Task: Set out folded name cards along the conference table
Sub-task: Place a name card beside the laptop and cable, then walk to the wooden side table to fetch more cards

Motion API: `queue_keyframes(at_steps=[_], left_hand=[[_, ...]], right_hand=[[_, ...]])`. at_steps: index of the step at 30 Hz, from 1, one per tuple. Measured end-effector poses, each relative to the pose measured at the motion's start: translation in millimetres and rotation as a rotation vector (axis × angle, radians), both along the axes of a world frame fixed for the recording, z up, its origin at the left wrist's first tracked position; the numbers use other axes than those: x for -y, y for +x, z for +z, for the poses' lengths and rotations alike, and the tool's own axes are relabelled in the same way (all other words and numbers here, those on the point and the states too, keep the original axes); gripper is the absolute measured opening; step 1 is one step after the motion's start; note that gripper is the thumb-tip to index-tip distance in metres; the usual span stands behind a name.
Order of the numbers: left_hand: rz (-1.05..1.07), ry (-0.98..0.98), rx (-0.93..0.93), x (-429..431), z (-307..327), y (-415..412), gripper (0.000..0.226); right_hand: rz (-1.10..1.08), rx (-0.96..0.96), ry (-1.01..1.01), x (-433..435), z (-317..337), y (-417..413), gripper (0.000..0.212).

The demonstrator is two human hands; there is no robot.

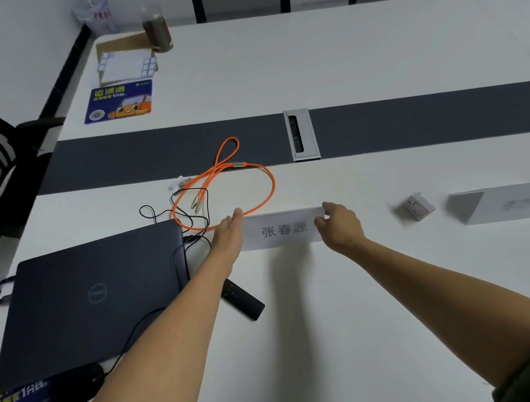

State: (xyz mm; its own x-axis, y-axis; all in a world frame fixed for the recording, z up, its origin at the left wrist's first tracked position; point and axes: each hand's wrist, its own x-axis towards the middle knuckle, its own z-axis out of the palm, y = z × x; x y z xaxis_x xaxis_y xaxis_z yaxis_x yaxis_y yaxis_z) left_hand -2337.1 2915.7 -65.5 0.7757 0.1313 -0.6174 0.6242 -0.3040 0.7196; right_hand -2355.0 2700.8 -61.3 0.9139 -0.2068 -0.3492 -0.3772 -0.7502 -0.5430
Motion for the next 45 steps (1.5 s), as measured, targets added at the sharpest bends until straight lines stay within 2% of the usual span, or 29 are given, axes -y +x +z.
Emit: queue_keyframes(at_steps=[4, 7, 11, 17, 22, 29, 33, 38, 45], left_hand=[[0.006, 0.075, 0.047, -4, 5, -9, 0.056], [-0.028, 0.216, 0.123, -6, 12, -19, 0.036], [-0.213, 0.309, 0.196, 8, 28, -36, 0.023], [-0.555, 0.337, 0.297, 67, 66, -68, 0.02], [-0.786, 0.358, 0.392, 136, 103, -101, 0.027], [-1.098, 0.395, 0.591, 266, 155, -202, 0.034], [-1.184, 0.392, 0.677, 326, 173, -271, 0.035], [-1.336, 0.318, 0.739, 415, 183, -406, 0.037], [-1.562, 0.27, 0.849, 525, 199, -536, 0.027]], right_hand=[[-0.017, -0.018, 0.03, 7, 4, -2, 0.053], [-0.026, -0.019, 0.005, 18, 9, -9, 0.049], [-0.02, -0.034, -0.048, 37, 26, -35, 0.042], [-0.022, -0.017, -0.188, 84, 66, -98, 0.04], [-0.141, 0.049, -0.287, 144, 108, -162, 0.037], [-0.352, 0.067, -0.371, 244, 154, -311, 0.04], [-0.447, 0.077, -0.396, 290, 170, -402, 0.04], [-0.565, 0.048, -0.438, 356, 184, -563, 0.032], [-0.81, 0.026, -0.474, 435, 204, -723, 0.03]])
